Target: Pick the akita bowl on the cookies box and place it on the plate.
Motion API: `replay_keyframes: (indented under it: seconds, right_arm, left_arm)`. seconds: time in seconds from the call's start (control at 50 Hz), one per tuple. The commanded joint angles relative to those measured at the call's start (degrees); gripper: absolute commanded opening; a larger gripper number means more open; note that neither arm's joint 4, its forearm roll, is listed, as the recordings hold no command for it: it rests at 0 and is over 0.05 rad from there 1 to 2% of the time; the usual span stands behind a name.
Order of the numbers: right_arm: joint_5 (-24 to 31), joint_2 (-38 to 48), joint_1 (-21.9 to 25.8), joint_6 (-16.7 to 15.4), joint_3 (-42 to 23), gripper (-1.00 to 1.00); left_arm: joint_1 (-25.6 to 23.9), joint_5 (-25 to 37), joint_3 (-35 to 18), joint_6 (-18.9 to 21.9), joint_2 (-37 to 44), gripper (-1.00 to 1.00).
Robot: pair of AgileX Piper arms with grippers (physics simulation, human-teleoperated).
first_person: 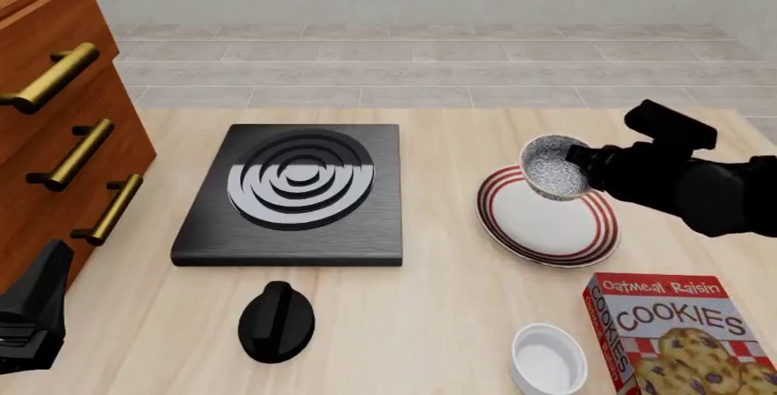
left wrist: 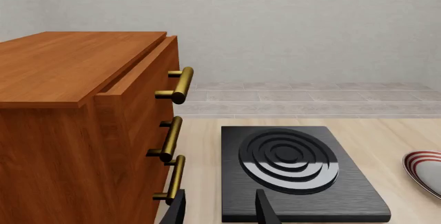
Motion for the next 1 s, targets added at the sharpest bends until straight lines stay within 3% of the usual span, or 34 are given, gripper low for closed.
replay_keyframes:
  seconds: [0.02, 1.0]
  right_arm:
    - [-0.48, 2.81, -0.66, -0.25, -1.93, -1.0]
    - [-0.55, 5.12, -3.19, -2.73, -2.21, -1.0]
  left_arm:
    - [0.0, 0.0, 0.0, 0.0, 0.0, 1.0]
    - [0.0, 0.0, 0.0, 0.0, 0.0, 1.0]
